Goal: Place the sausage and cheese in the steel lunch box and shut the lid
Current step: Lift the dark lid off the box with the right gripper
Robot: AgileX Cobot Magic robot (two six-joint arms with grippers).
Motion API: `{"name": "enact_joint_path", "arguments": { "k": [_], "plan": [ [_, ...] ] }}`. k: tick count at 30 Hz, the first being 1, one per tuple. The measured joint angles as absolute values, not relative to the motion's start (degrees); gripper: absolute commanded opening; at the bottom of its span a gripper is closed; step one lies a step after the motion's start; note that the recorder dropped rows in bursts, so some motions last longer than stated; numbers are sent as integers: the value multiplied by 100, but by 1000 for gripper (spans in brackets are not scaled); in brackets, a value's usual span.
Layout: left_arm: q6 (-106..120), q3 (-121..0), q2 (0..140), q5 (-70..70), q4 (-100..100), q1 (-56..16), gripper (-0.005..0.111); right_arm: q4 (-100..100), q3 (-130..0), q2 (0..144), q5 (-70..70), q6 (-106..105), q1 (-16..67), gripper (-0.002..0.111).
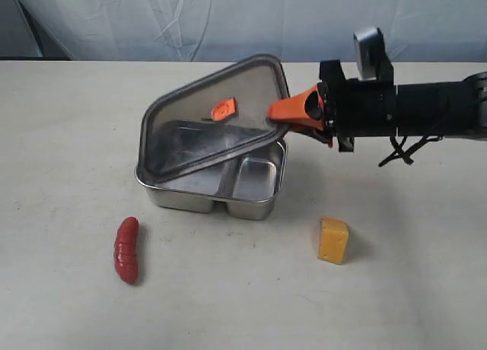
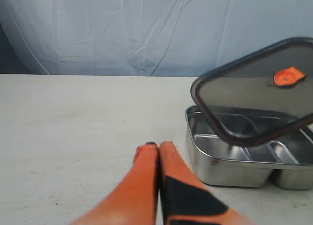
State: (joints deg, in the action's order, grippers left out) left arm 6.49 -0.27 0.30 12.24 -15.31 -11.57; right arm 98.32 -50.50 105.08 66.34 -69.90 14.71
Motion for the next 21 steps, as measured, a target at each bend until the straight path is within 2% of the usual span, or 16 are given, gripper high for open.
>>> {"name": "enact_joint_path", "arguments": {
  "k": [7, 10, 15, 18, 21],
  "plan": [
    [649, -27, 30, 1224, -1531, -1157, 0, 9812, -5050, 9241, 6692, -7684, 1205, -1],
    [649, -27, 30, 1224, -1531, -1157, 0, 9273, -5050, 8447, 5982, -7972, 1040, -1],
    [649, -27, 30, 1224, -1531, -1157, 0, 6399, -5050, 7360, 3590, -7340, 1038, -1],
    [649, -27, 30, 1224, -1531, -1157, 0, 4138, -5050, 7145, 2954, -6343, 1137, -1],
    [649, -27, 30, 1224, -1531, -1157, 0, 2211, -5040, 7122, 2880, -5235, 1299, -1]
  ]
}}
